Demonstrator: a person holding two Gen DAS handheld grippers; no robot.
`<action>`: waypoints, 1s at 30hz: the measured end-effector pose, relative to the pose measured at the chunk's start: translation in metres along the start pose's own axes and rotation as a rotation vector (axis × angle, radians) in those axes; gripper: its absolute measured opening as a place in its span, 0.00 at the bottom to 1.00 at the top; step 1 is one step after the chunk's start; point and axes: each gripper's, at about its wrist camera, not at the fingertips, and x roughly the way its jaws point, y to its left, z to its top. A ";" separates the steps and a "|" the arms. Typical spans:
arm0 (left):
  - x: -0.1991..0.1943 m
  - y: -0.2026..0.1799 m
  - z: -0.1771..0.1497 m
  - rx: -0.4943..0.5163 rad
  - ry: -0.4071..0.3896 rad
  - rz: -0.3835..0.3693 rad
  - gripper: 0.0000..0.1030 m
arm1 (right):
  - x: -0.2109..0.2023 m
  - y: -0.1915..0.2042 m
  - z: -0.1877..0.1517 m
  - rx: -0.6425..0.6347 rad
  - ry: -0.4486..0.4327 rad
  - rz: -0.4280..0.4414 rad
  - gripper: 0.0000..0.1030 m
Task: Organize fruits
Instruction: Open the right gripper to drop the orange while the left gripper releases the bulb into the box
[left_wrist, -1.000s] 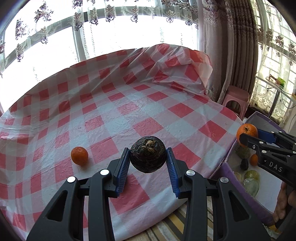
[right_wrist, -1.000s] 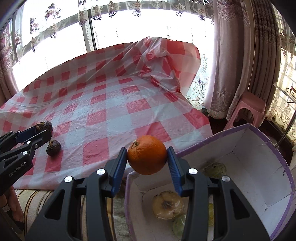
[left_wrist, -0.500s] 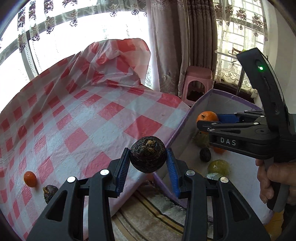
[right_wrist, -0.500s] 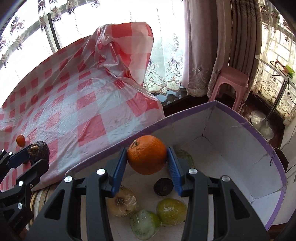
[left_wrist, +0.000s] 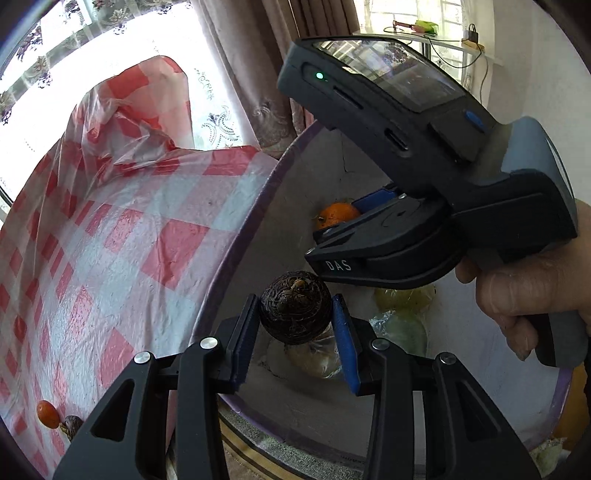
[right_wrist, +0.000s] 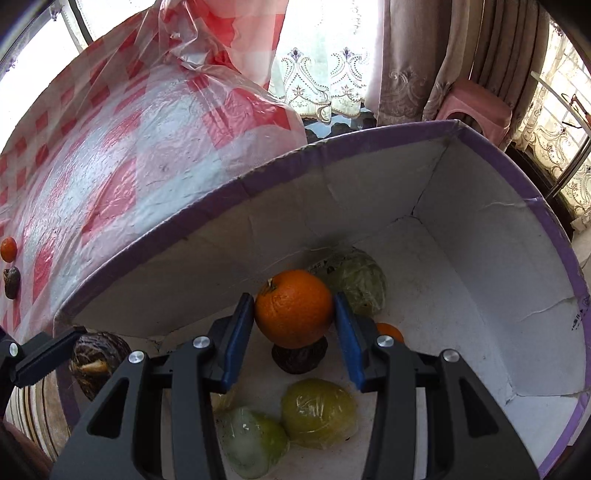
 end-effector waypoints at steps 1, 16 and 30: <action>0.005 -0.002 0.001 0.011 0.013 0.008 0.37 | 0.003 -0.002 -0.001 -0.002 0.008 -0.007 0.43; 0.044 -0.003 0.001 0.063 0.095 0.054 0.37 | 0.018 0.010 -0.003 -0.030 0.047 0.000 0.46; 0.034 0.007 0.000 0.032 0.036 0.038 0.57 | -0.003 0.012 -0.003 -0.020 -0.016 -0.016 0.74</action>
